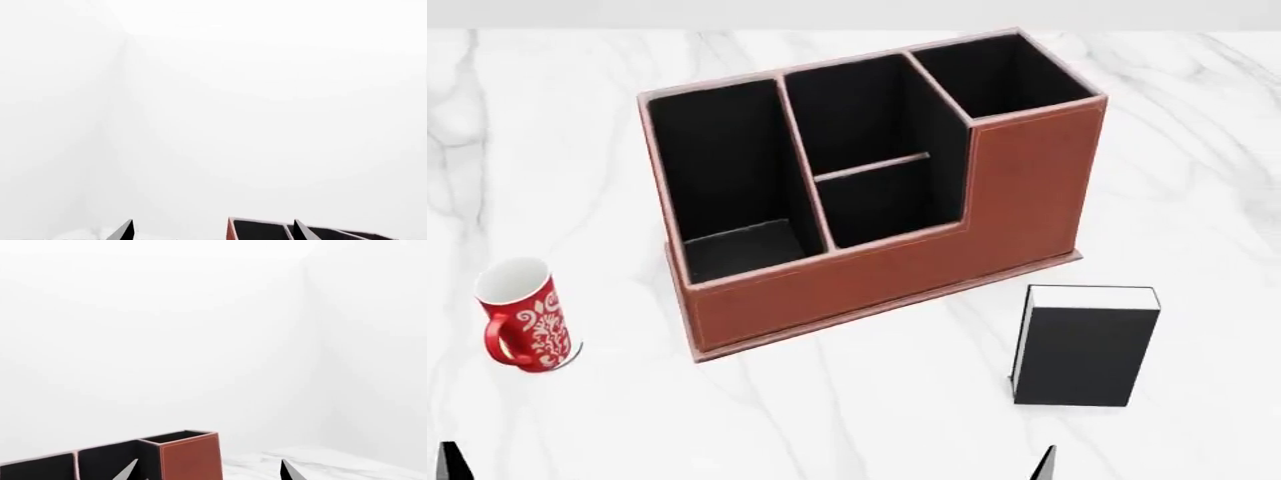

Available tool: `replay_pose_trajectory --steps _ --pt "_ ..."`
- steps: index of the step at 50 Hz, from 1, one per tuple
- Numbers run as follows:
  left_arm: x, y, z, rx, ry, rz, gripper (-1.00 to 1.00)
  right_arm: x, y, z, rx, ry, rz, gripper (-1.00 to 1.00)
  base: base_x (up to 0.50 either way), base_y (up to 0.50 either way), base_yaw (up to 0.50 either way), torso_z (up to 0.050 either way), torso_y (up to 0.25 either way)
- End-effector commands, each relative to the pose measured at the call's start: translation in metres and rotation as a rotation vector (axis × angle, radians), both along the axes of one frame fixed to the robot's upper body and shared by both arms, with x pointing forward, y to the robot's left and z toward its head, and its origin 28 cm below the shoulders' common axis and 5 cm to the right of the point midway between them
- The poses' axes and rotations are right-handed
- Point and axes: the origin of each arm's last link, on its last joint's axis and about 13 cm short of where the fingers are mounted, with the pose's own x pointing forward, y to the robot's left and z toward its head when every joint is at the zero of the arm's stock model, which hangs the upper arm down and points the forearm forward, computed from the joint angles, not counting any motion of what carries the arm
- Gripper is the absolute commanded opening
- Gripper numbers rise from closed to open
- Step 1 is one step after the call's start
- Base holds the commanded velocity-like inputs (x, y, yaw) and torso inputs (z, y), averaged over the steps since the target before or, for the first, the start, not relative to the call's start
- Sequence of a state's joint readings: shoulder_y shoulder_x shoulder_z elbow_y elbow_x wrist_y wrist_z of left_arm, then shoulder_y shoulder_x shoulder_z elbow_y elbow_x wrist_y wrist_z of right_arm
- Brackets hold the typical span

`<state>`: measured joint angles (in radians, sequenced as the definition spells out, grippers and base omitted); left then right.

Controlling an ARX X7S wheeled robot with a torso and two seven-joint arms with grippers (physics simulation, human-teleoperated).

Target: Pick up the book and place it in the back compartment of the caddy.

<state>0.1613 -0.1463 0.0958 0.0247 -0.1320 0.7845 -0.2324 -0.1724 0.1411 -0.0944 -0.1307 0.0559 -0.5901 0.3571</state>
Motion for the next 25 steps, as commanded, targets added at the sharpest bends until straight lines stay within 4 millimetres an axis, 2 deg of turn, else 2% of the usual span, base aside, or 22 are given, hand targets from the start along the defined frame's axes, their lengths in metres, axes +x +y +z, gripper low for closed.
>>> replay_pose_trajectory --steps 1,25 --pt "0.0009 -0.0003 -0.0005 0.001 0.004 -0.001 1.00 0.0004 0.0001 -0.0004 0.000 0.003 0.003 1.00 0.00 -0.12 0.00 0.000 0.000" --pt "0.0011 -0.0002 -0.0003 0.003 0.009 0.007 1.00 0.0017 0.0002 -0.0007 0.003 0.006 0.009 1.00 0.00 -0.12 0.00 0.000 0.000"
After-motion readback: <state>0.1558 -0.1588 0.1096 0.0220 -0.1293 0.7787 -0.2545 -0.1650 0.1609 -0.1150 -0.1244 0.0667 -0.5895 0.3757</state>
